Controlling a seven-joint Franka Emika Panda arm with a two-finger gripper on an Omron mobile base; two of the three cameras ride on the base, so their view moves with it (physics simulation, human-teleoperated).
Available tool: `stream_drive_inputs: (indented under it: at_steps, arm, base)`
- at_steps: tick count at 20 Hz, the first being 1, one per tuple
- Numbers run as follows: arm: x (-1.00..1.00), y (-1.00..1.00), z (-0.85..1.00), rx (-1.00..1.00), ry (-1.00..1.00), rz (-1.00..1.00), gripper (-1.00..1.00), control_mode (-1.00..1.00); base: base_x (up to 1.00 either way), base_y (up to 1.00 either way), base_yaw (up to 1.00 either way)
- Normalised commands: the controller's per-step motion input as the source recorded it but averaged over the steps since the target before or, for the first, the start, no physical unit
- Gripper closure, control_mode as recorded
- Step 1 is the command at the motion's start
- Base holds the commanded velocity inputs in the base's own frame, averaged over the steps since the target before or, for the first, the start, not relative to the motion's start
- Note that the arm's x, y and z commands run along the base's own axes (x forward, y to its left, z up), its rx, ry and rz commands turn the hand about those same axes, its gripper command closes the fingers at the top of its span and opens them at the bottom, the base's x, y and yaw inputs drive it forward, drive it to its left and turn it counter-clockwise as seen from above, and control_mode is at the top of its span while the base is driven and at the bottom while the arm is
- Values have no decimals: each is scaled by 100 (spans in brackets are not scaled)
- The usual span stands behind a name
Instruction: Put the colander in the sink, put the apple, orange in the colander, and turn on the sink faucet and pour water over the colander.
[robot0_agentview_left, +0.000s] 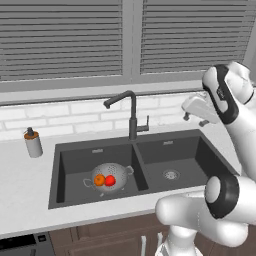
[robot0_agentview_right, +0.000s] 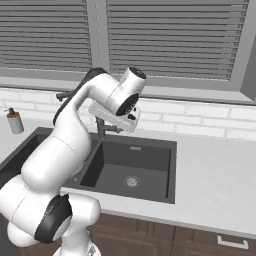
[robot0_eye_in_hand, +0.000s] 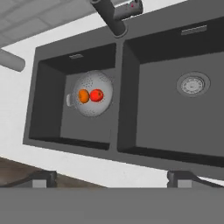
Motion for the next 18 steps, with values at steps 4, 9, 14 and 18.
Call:
stream_drive_inputs:
  at_steps: [4,9,14,18]
  arm:
    - [29,8,-60,17,-6,20,-100,-100]
    - [50,10,-46,16,-10,15,-100,-100]
    - [58,15,-32,14,-14,9,-100,-100]
    - [56,4,-29,4,-18,1,-100,-100]
  base:
    - [0,0,0]
    - [0,0,0]
    - [0,0,0]
    - [0,0,0]
